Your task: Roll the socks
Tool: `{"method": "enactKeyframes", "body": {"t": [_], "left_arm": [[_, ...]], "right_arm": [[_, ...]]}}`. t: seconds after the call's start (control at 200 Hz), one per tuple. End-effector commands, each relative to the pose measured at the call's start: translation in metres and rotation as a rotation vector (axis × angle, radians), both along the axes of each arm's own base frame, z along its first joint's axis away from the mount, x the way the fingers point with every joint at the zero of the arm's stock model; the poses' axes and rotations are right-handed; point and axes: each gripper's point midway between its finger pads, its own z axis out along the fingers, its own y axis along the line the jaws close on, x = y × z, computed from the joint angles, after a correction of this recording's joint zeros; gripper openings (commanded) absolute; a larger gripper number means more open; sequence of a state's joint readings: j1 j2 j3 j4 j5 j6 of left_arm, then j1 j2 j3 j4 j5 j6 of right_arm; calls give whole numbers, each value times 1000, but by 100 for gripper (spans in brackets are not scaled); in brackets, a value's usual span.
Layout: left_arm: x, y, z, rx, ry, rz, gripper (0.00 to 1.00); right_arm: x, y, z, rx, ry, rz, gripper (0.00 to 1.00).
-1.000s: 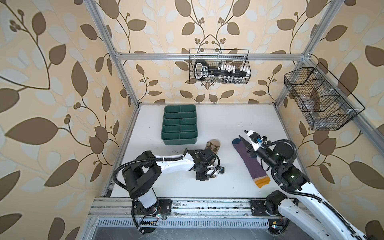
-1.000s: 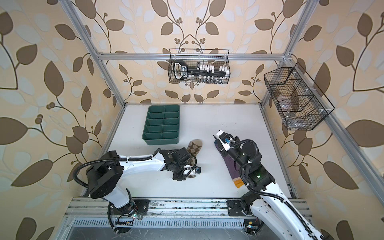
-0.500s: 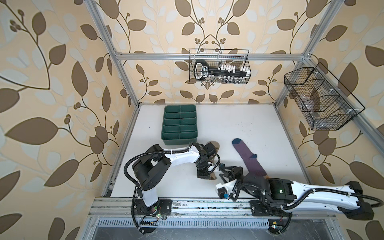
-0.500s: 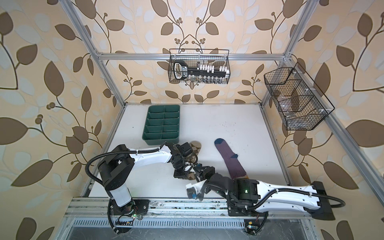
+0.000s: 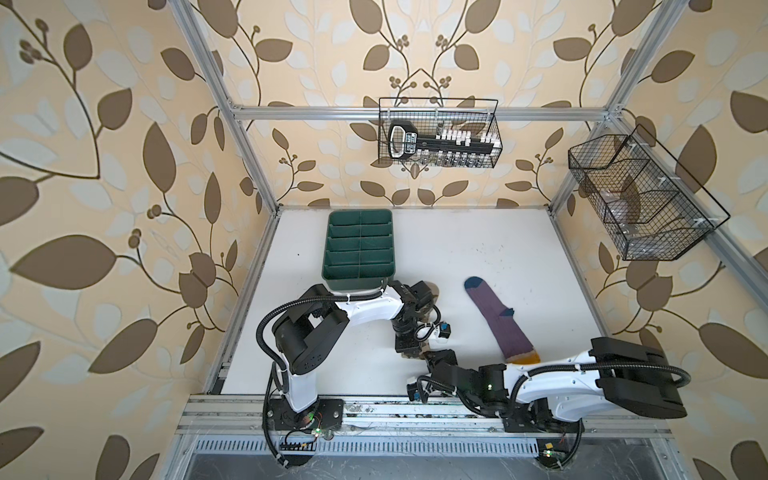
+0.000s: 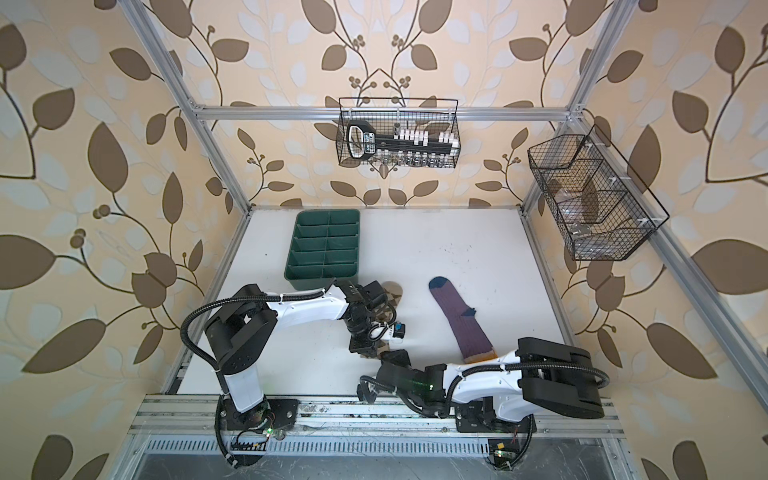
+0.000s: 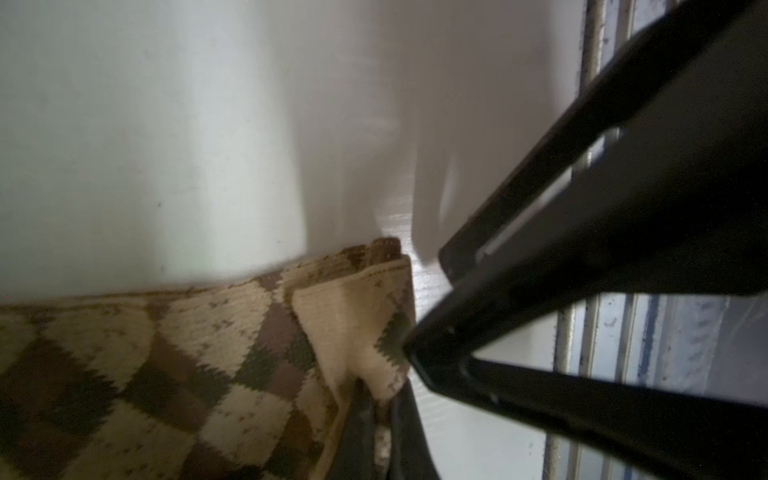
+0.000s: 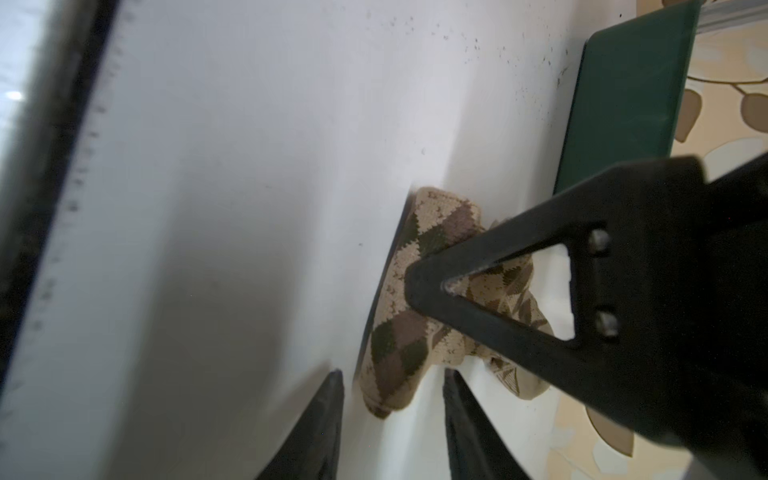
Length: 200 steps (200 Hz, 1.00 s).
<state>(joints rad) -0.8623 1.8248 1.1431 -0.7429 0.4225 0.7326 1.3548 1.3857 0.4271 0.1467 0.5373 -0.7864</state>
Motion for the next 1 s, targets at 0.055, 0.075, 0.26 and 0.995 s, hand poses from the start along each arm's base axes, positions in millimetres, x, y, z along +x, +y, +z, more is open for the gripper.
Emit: {"method": "enactKeyframes", "body": {"t": [0.055, 0.075, 0.26, 0.995], "left_arm": [[-1, 1, 6, -11, 20, -1, 0], [-1, 1, 6, -13, 18, -1, 0], [1, 0, 11, -40, -11, 8, 0], [48, 115, 226, -526, -1080, 495, 58]], "right_arm": [[6, 17, 0, 98, 67, -10, 39], [6, 17, -2, 93, 71, -8, 37], [5, 16, -20, 24, 133, -20, 15], [-57, -19, -38, -179, 711, -72, 0]]}}
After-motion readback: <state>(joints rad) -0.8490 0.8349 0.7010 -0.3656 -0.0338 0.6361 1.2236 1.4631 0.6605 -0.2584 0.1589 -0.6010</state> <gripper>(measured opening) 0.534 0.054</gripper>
